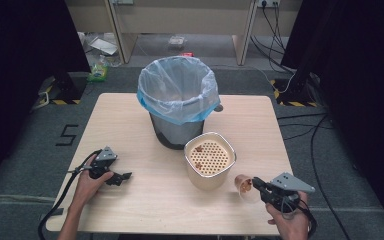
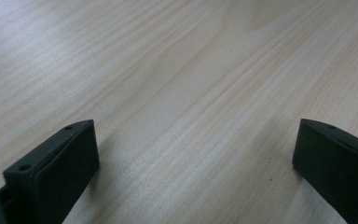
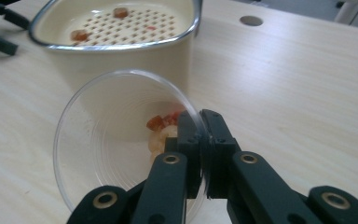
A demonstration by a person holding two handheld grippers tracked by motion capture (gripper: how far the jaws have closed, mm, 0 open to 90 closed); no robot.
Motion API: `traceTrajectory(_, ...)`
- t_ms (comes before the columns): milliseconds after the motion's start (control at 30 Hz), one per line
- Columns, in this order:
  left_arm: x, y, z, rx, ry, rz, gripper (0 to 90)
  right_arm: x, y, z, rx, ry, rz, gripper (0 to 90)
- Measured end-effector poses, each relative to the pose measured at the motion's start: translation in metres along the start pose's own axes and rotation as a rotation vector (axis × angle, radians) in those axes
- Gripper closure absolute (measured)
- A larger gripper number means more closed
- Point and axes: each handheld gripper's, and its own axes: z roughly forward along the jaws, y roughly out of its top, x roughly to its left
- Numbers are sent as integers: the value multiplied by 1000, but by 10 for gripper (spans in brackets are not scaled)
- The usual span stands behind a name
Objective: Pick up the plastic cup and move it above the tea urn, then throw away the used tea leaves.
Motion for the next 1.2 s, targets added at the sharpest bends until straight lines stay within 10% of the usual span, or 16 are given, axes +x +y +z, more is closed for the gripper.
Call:
traceTrajectory(633, 0, 0, 0, -2, 0, 0, 0, -31, 33, 27, -105, -149, -88, 874)
traceTrajectory(1200, 0, 0, 0, -1, 0, 0, 0, -19, 89, 42, -211, -232, -250, 874)
